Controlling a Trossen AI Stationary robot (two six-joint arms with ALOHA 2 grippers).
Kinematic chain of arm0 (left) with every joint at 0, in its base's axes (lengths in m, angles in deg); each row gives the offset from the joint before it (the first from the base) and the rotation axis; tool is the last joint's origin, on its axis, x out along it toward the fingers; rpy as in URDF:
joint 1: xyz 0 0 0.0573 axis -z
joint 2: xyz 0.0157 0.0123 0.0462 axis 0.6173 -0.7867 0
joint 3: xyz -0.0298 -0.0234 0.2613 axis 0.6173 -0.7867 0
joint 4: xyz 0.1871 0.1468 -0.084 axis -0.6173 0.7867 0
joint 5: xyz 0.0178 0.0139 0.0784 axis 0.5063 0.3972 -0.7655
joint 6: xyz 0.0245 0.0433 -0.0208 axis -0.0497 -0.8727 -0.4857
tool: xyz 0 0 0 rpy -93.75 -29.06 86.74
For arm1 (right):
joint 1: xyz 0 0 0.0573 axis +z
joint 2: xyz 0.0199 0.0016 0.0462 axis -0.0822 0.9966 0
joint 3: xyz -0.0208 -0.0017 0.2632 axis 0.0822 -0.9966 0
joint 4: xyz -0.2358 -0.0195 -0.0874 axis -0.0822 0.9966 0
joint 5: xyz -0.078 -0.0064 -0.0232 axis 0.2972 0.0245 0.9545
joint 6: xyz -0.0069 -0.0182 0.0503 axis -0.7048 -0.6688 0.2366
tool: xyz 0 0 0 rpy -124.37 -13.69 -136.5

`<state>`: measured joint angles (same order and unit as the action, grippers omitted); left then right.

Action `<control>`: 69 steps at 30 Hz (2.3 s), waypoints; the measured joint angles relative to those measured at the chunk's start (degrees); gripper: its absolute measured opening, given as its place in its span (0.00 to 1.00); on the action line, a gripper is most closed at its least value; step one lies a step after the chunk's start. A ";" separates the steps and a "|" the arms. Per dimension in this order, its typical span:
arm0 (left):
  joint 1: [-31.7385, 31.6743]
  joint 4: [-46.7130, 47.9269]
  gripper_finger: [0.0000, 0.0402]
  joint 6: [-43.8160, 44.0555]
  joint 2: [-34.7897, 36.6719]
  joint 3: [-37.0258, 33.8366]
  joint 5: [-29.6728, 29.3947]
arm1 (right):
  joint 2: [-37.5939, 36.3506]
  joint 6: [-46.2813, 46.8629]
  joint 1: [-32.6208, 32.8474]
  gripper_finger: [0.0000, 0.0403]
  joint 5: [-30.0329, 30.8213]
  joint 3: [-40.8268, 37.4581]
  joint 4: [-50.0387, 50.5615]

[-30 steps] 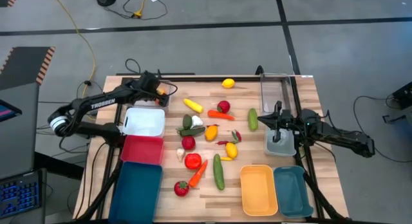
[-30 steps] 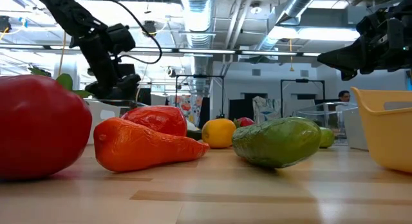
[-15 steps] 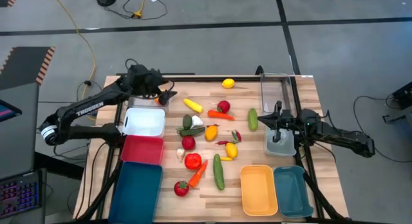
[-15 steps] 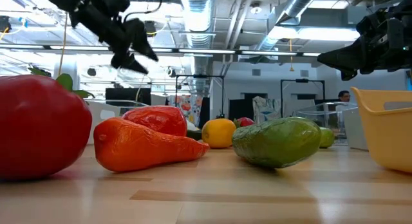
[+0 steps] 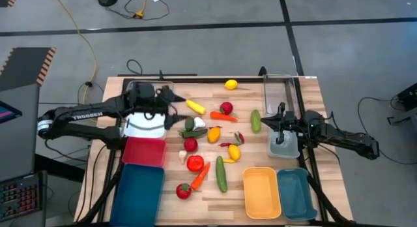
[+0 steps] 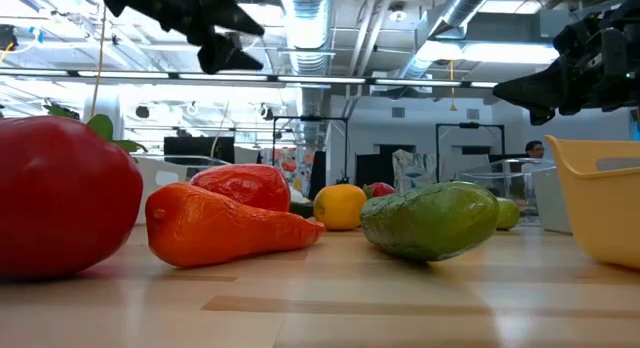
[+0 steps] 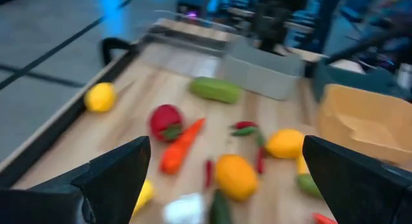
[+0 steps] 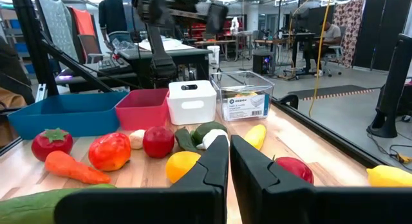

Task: Sort produce into baskets
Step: Put the orange tomato into the left transparent bin

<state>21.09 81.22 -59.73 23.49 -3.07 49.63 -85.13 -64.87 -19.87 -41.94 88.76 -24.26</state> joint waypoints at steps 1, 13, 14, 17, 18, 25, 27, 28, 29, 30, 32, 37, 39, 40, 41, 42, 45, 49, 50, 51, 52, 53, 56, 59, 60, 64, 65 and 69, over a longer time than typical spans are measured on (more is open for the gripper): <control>1.92 -0.55 0.98 0.02 -0.20 0.00 -0.87 | 0.00 0.00 0.00 0.12 0.00 0.00 0.00; 21.39 -9.89 0.98 10.27 -9.17 0.07 -15.29 | 0.01 0.01 0.00 0.12 0.00 0.00 0.00; 22.59 -10.49 0.98 9.83 -10.52 0.07 -15.13 | 0.02 0.02 0.00 0.12 0.00 0.00 0.00; 26.33 -11.91 0.98 8.18 -14.42 0.07 -15.04 | 0.02 0.02 0.00 0.12 0.00 0.00 0.00; 27.40 -12.09 0.98 7.99 -15.69 0.18 -15.07 | 0.00 0.01 0.00 0.12 0.00 0.00 0.00; 33.75 -2.92 0.98 5.30 -25.37 7.13 -18.55 | 0.00 0.02 0.02 0.12 0.00 0.00 0.00; 34.70 3.04 0.98 4.20 -28.17 10.82 -20.65 | 0.02 0.02 0.00 0.12 -0.02 0.00 0.00; 34.93 6.32 0.98 3.81 -29.85 12.84 -21.37 | 0.02 0.02 0.02 0.12 -0.02 0.00 0.00; 35.22 9.65 0.98 3.46 -31.35 14.80 -21.83 | 0.00 0.02 0.00 0.12 0.00 0.00 -0.02; 35.47 12.72 0.98 3.13 -32.89 16.77 -22.00 | 0.00 0.02 0.02 0.12 -0.02 0.00 0.00; 35.75 18.42 0.98 2.22 -35.87 20.49 -22.07 | 0.02 0.02 0.00 0.12 0.00 0.00 -0.01; 35.79 29.54 0.98 2.90 -42.33 27.01 -21.94 | 0.00 0.02 0.00 0.12 0.00 0.00 0.00; 35.79 31.49 0.98 3.09 -43.79 28.34 -21.08 | 0.01 0.02 0.00 0.12 0.00 0.00 0.00; 35.77 31.65 0.98 3.10 -44.25 28.82 -20.26 | 0.02 0.02 0.00 0.12 0.00 0.00 0.00; 35.77 31.61 0.98 3.12 -44.59 29.01 -19.58 | 0.01 0.02 0.01 0.12 0.00 0.00 0.00; 35.77 31.77 0.98 3.27 -44.90 29.09 -18.82 | 0.01 0.02 0.00 0.12 0.00 0.00 0.00; 35.79 33.14 0.98 3.93 -45.03 29.09 -18.97 | 0.02 0.02 0.00 0.12 0.00 0.00 0.00; 35.56 33.86 0.98 5.03 -45.03 29.09 -19.42 | 0.01 0.02 0.00 0.12 0.00 0.00 0.00; 35.52 33.84 0.98 5.02 -45.03 29.09 -19.53 | 0.02 0.02 0.00 0.12 0.00 0.00 0.00; 35.53 33.61 0.98 5.01 -45.02 28.99 -19.66 | 0.00 0.01 0.00 0.12 0.00 0.00 0.00; 35.53 32.98 0.98 5.03 -45.00 28.52 -19.62 | 0.02 0.02 0.01 0.12 0.00 0.00 0.00; 35.43 32.83 0.98 5.25 -45.00 27.91 -19.62 | 0.02 0.02 0.00 0.12 0.00 0.00 0.00; 35.29 32.32 0.98 6.78 -45.00 26.38 -19.30 | 0.01 0.02 0.01 0.12 0.00 0.00 -0.01; 35.22 30.42 0.98 6.61 -45.00 25.72 -19.42 | 0.00 0.02 0.00 0.12 0.00 0.00 -0.02; 35.24 30.44 0.98 6.62 -45.00 25.45 -19.47 | 0.02 0.00 0.00 0.12 0.00 0.00 0.00; 35.20 27.04 0.98 7.13 -45.00 23.02 -18.82 | 0.00 0.02 0.00 0.12 -0.02 0.00 0.00; 35.18 26.06 0.98 7.30 -45.00 22.34 -18.39 | 0.00 0.02 0.00 0.12 -0.01 0.00 -0.01; 35.19 24.95 0.98 7.54 -45.00 21.75 -18.38 | 0.00 0.02 0.00 0.12 -0.01 0.00 0.00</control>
<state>56.28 106.17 -52.19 -21.51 18.67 31.24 -85.13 -64.86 -19.87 -41.95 88.76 -24.26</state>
